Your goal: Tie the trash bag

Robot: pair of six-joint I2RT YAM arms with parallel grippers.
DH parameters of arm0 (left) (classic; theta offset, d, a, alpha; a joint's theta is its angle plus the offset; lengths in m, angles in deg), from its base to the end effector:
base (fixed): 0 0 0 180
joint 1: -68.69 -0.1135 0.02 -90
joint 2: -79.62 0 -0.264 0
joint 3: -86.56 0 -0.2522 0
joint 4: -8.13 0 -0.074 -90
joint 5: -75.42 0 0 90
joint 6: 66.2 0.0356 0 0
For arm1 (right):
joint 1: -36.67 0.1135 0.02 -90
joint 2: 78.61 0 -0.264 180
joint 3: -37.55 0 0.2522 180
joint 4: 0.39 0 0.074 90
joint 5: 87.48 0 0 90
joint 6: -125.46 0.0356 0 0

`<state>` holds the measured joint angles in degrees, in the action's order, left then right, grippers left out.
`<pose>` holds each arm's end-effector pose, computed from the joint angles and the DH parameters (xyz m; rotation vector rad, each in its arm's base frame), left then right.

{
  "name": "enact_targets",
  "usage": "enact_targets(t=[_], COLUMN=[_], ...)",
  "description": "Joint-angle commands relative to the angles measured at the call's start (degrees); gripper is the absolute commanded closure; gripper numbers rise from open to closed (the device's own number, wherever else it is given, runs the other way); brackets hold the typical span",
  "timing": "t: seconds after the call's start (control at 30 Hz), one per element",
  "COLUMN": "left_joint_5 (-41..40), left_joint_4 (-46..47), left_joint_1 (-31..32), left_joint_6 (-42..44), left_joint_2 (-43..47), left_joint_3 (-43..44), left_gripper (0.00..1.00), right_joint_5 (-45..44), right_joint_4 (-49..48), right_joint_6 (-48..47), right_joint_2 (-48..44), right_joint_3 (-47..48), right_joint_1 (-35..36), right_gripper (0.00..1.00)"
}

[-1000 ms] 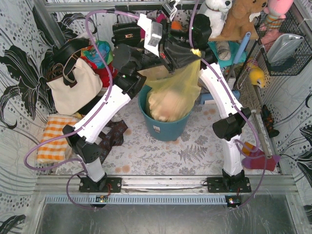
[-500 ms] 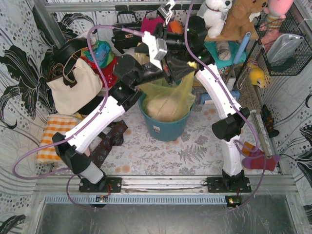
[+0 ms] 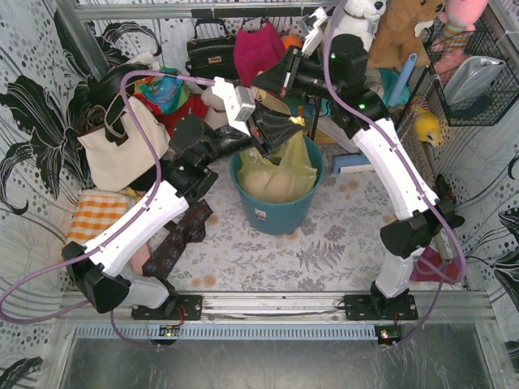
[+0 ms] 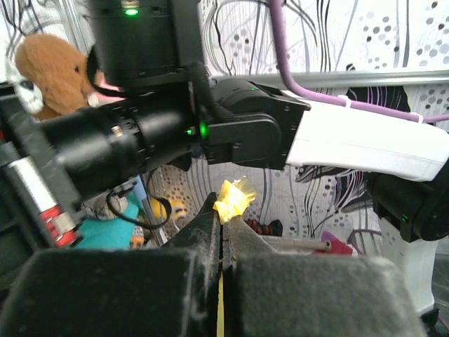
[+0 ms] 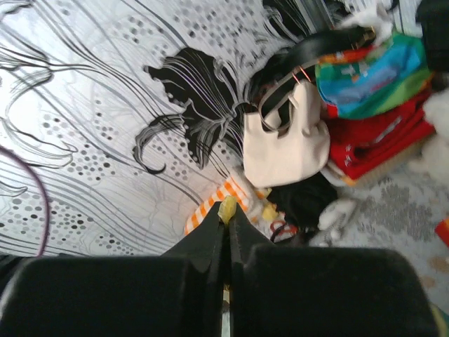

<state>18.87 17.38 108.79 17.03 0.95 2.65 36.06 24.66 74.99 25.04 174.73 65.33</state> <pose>0.2179 -0.2092 0.4944 0.8479 0.9207 -1.0358 0.3372 0.2067 0.5246 -0.3838 1.5585 1.3634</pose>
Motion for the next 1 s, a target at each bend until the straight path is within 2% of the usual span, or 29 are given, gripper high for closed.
enact_targets(t=[0.0,0.1,0.23,0.27,0.3,0.37,0.4,0.5,0.57,0.67,0.7,0.77,0.97], left_joint_5=[-0.2,2.4,4.0,3.4,2.8,-0.6,-2.5,-9.4,-14.5,-21.8,-23.7,-27.2,-35.1], left_joint_4=[5.5,6.1,5.5,4.3,3.2,1.5,0.5,-2.1,-3.1,-4.5,-5.2,-6.4,-8.5], left_joint_1=[0.1,0.0,0.1,0.1,0.1,0.0,0.0,-0.1,-0.1,-0.2,-0.2,-0.2,-0.8], left_joint_6=[-0.2,-1.4,-1.8,-1.3,-0.7,0.5,0.9,1.6,1.7,1.7,1.9,2.2,2.7], left_joint_2=[1.4,0.6,-0.3,-0.2,0.0,1.0,1.5,3.3,4.9,7.2,7.8,9.1,11.4], left_joint_3=[2.1,3.8,5.3,5.5,5.5,5.2,5.2,5.7,5.6,5.7,5.9,5.6,3.2], left_gripper=[1.00,0.99,0.89,0.85,0.76,0.51,0.46,0.35,0.32,0.30,0.29,0.29,0.28], right_joint_5=[1.7,6.0,10.2,10.7,10.6,10.1,9.7,8.6,8.0,6.8,6.3,5.0,-2.2], right_joint_4=[-12.2,-22.9,-28.0,-28.9,-29.1,-28.1,-26.9,-23.6,-22.4,-20.5,-19.6,-17.7,-5.2], right_joint_6=[0.8,6.4,12.8,13.5,13.4,12.3,11.1,8.7,7.7,5.8,5.0,3.3,-5.7], right_joint_2=[-4.2,-3.9,-1.0,-0.8,-0.9,-1.3,-1.6,-2.5,-3.3,-4.3,-4.7,-5.6,-9.2], right_joint_3=[-2.9,-4.9,-3.4,-3.7,-4.0,-4.4,-4.4,-4.5,-4.9,-5.3,-5.2,-5.0,-0.6], right_joint_1=[0.3,0.3,0.4,0.4,0.3,0.4,0.4,0.4,0.4,0.4,0.4,0.4,0.4], right_gripper=[1.00,1.00,1.00,1.00,1.00,1.00,1.00,1.00,0.97,0.88,0.83,0.63,0.36])
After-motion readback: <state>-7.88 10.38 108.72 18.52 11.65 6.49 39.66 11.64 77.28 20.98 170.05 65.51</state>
